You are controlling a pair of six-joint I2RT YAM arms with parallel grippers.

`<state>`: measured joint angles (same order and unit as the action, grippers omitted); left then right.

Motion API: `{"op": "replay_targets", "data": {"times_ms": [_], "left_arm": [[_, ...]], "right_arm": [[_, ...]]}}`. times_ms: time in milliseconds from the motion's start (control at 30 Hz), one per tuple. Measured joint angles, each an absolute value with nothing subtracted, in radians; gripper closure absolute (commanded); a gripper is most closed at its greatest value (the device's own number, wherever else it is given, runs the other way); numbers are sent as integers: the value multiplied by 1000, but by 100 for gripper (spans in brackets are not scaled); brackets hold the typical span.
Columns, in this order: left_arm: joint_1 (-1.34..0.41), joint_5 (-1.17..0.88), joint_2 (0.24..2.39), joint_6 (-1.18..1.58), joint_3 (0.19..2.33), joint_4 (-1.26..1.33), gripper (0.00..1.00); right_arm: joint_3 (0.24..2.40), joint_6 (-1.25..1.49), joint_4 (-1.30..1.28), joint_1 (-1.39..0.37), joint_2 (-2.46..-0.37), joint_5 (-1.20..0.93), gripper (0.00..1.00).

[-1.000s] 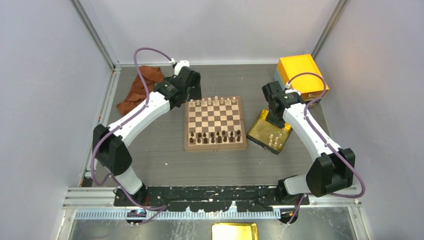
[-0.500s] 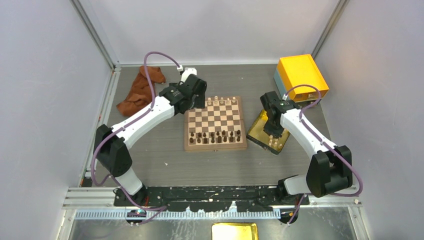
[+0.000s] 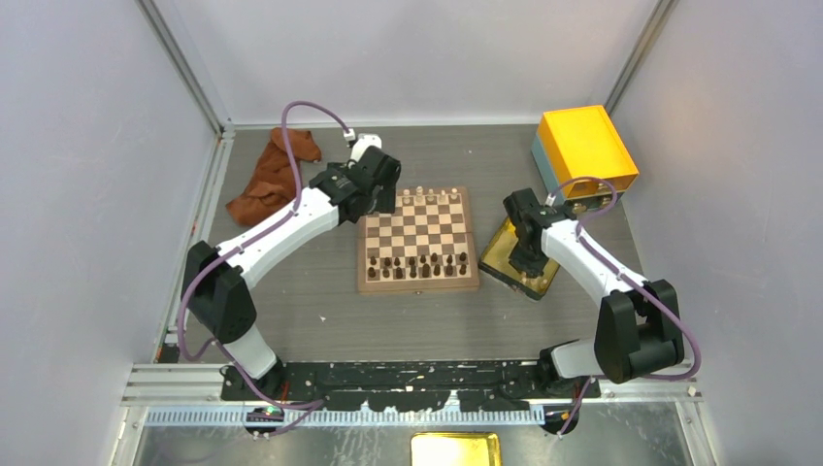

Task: Set up the chess pieces on the board
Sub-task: Pick up the chess piece from the storage box.

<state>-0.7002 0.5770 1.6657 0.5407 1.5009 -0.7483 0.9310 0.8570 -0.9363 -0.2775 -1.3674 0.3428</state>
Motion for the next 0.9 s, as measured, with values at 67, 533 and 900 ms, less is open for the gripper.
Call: {"op": "replay_targets", "data": {"times_ms": [67,533,900], "left_arm": [[-700,579,1666,540,1499,-751,4],[-700,583,1666,540,1491,-752,4],[-703,587,1664,540,1486,-752,4]], "right_arm": [[921,857,-923,-277,-1367,343,71],[858,844,-840,-236,-1367,342,67],[853,823,-799,-207,-1375,342,67]]}}
